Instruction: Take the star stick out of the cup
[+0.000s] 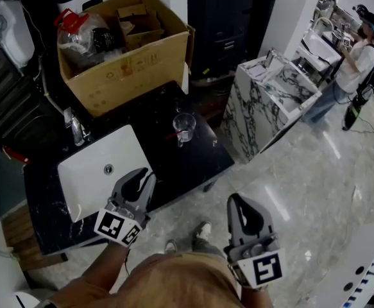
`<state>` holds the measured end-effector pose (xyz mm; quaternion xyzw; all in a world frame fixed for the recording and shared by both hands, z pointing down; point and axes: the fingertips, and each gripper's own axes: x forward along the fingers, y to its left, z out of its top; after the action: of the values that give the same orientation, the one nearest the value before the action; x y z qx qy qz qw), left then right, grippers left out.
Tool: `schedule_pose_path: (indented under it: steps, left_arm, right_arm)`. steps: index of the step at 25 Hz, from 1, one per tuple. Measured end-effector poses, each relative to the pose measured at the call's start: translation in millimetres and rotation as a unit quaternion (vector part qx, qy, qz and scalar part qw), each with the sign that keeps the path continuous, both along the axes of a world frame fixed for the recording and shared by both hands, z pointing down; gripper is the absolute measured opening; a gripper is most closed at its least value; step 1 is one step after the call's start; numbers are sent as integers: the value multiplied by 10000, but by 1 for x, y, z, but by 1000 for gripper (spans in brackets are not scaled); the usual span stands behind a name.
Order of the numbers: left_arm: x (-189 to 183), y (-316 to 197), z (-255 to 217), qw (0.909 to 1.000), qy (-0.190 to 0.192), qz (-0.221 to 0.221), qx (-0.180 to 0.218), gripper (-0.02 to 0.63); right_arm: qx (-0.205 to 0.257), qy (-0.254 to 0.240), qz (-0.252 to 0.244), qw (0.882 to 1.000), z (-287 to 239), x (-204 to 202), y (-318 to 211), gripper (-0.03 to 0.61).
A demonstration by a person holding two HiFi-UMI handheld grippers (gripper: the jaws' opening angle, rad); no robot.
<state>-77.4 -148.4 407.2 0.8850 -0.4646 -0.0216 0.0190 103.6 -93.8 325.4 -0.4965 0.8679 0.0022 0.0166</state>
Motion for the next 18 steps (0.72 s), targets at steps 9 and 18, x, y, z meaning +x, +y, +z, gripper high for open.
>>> schedule_pose_path:
  steps: [9, 18]
  left_arm:
    - [9, -15, 6, 9998, -120, 142, -48, 86]
    - [14, -29, 27, 9988, -419, 219, -117, 101]
  right_arm:
    - [-10, -48, 41, 10000, -2, 6, 1, 3]
    - [-73, -32, 82, 9999, 2, 11, 1, 3]
